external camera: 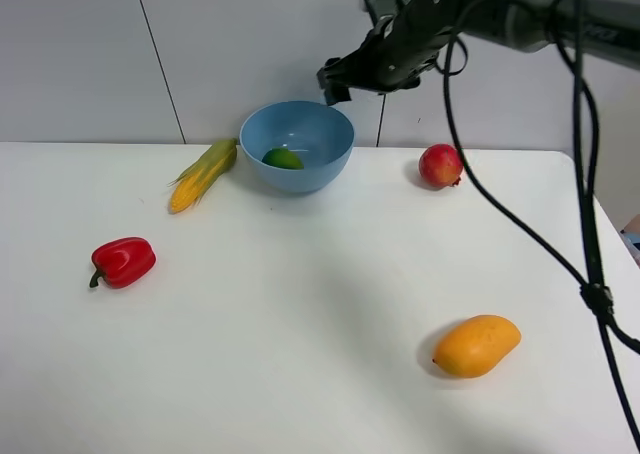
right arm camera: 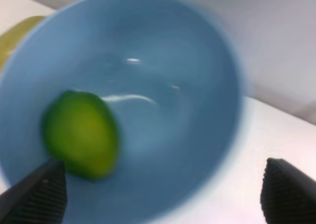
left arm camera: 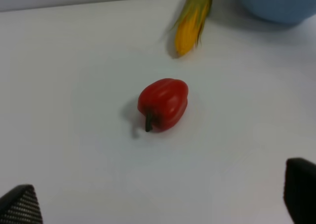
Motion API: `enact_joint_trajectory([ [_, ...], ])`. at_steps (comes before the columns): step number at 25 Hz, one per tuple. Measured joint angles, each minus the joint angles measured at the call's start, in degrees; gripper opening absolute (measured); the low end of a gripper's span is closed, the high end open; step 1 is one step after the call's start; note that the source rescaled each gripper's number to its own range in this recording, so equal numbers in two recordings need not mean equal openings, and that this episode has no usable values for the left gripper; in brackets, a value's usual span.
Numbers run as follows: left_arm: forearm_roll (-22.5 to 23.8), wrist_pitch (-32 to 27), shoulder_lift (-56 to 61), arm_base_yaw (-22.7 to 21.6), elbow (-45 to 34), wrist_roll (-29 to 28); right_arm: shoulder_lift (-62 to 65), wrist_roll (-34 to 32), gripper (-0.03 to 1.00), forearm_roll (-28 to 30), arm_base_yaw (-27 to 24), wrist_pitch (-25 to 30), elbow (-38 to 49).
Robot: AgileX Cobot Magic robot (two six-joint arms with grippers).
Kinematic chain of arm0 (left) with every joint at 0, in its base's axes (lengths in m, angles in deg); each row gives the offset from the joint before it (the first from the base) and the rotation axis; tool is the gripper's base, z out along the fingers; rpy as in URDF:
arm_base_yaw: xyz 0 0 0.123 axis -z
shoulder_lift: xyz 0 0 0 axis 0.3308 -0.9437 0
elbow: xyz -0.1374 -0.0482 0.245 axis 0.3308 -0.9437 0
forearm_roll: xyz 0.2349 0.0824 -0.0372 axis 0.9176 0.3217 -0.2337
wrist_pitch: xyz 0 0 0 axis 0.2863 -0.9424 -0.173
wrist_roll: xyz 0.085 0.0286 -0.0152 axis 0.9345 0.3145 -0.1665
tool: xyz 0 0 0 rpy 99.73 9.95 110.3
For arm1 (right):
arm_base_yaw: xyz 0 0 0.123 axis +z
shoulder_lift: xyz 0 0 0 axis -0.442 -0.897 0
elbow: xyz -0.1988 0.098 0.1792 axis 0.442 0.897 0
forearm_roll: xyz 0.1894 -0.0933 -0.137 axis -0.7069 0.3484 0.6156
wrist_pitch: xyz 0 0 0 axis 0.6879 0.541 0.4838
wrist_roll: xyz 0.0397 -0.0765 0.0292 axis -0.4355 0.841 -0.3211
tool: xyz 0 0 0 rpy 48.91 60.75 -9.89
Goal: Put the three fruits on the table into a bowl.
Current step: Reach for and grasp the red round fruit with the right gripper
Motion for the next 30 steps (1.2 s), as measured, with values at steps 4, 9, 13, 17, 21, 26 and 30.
enact_joint_trajectory([
  [4,0.00,0.00,0.00,0.00,0.00,0.00,6.15,0.00,0.38,5.37,-3.99,4.26,6.09],
  [9,0.00,0.00,0.00,0.00,0.00,0.00,12.89,-0.56,0.63,7.02,-9.22,3.02,18.58],
  [13,0.00,0.00,0.00,0.00,0.00,0.00,14.43,-1.55,0.67,7.09,-13.12,0.49,24.72],
  [17,0.00,0.00,0.00,0.00,0.00,0.00,14.38,-3.27,0.69,7.03,-13.85,-0.90,25.50],
  [21,0.00,0.00,0.00,0.00,0.00,0.00,12.63,-3.27,0.91,6.91,-13.85,-10.08,25.50],
  [26,0.00,0.00,0.00,0.00,0.00,0.00,7.73,-3.27,0.99,5.94,-13.85,-18.77,25.50],
  [30,0.00,0.00,0.00,0.00,0.00,0.00,3.64,-3.27,1.00,3.76,-13.85,-22.45,25.50],
])
